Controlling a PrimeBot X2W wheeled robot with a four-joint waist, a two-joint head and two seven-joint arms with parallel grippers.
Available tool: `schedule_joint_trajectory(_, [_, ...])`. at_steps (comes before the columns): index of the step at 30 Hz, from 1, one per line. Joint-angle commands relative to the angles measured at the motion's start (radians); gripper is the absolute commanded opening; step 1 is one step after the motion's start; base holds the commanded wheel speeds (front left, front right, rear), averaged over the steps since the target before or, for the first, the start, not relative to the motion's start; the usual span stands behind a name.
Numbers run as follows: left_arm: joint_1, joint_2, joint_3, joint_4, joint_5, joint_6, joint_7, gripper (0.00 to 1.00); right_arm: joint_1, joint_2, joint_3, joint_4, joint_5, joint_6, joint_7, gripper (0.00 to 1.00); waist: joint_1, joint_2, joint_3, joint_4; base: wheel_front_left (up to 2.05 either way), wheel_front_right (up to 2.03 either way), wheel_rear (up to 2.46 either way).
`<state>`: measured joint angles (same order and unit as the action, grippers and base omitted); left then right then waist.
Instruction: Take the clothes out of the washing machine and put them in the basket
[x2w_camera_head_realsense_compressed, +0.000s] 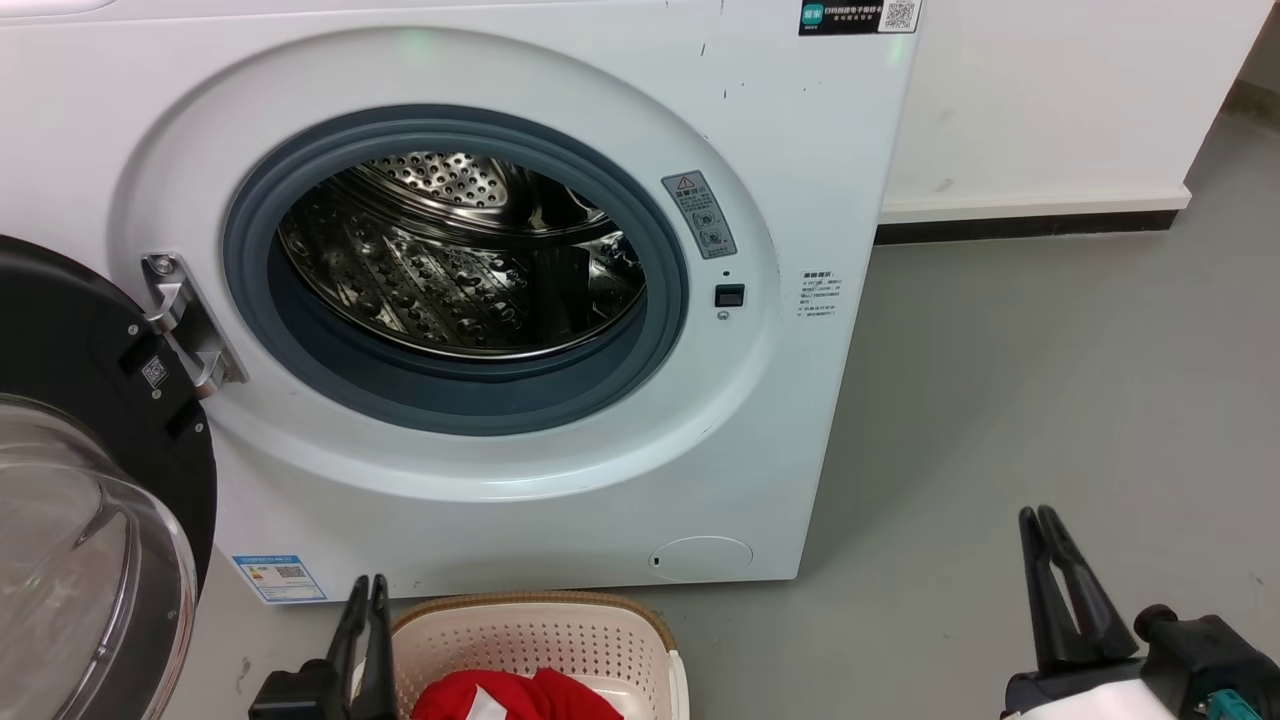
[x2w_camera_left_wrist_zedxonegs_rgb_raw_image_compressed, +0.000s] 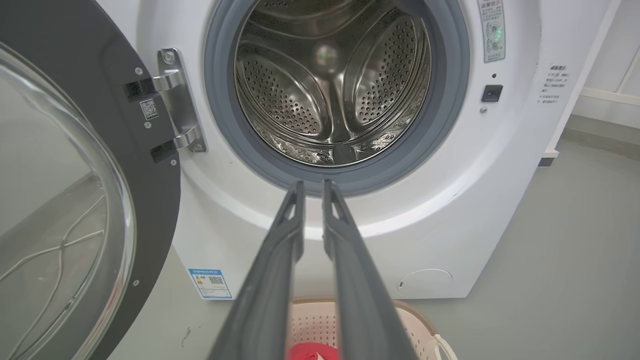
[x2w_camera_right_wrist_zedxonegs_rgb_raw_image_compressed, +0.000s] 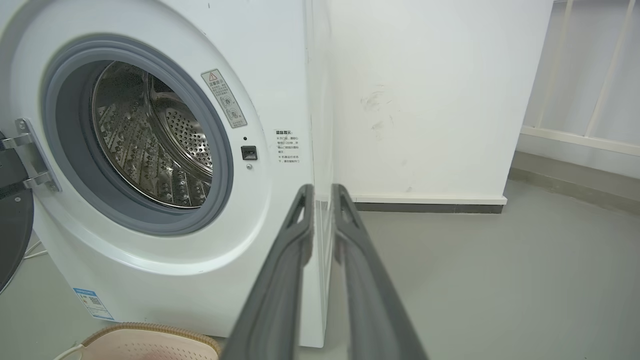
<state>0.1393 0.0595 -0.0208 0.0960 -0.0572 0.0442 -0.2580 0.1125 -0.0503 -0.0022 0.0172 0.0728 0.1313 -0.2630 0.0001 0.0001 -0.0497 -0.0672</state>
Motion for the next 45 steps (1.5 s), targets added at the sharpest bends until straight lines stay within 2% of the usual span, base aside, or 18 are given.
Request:
schedule_joint_trajectory(1, [-0.011, 0.001, 0.006, -0.002, -0.014, -0.002, 0.004, 0.00, 0.000, 0.000, 0.002, -0.008, 0.015, 0.000, 0.001, 0.00, 0.0000, -0.0001, 0.000, 0.000, 0.00, 0.00, 0.00])
schedule_joint_trajectory(21, [-0.073, -0.001, 0.039, 0.035, -0.413, -0.047, 0.099, 0.00, -0.061, -0.024, 0.002, 0.051, 0.438, 0.000, 0.074, 0.00, 0.0000, -0.0001, 0.009, 0.011, 0.00, 0.00, 0.00])
schedule_joint_trajectory(45, [-0.133, -0.004, 0.070, 0.071, -0.784, -0.089, 0.187, 0.00, -0.115, -0.036, -0.010, 0.106, 0.817, 0.000, 0.152, 0.00, 0.0000, -0.0001, 0.019, 0.024, 0.00, 0.00, 0.00])
